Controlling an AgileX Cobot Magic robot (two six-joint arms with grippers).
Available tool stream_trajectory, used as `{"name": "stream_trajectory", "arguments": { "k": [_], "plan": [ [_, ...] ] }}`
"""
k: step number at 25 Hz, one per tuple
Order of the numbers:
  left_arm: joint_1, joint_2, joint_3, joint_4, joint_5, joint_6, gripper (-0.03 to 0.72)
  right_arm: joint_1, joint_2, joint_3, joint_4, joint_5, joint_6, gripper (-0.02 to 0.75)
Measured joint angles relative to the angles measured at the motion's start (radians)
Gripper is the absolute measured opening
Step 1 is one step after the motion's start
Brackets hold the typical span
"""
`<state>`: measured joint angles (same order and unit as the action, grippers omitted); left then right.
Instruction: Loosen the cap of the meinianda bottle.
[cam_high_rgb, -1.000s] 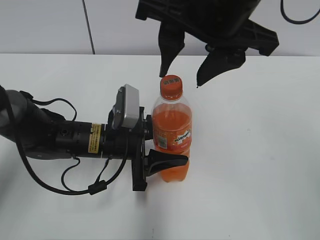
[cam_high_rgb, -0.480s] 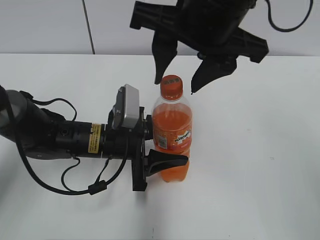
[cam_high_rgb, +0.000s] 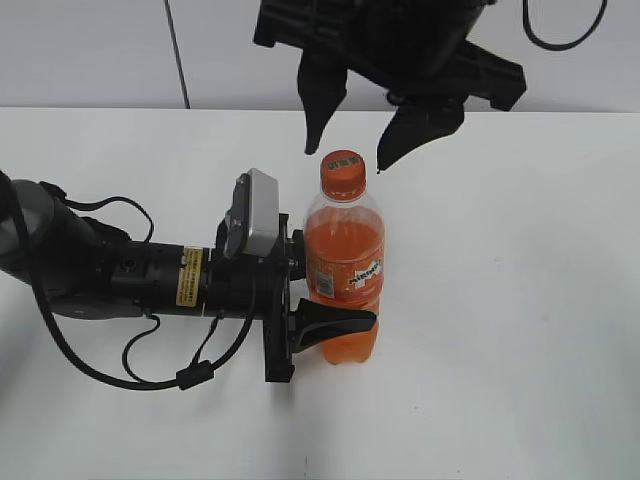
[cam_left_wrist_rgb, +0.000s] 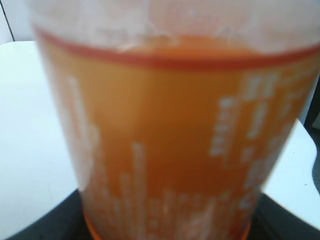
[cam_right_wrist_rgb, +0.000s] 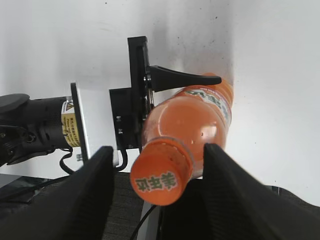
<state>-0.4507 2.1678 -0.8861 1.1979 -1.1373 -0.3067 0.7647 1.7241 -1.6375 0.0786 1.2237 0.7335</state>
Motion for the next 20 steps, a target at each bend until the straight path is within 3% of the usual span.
{"name": "stream_trajectory", "arguments": {
  "k": [20],
  "plan": [
    [0.0, 0.0, 0.0, 0.0, 0.0, 0.0, 0.4, 0.03, 0.006, 0.0, -0.03, 0.0, -0.001, 0.423]
  ]
}}
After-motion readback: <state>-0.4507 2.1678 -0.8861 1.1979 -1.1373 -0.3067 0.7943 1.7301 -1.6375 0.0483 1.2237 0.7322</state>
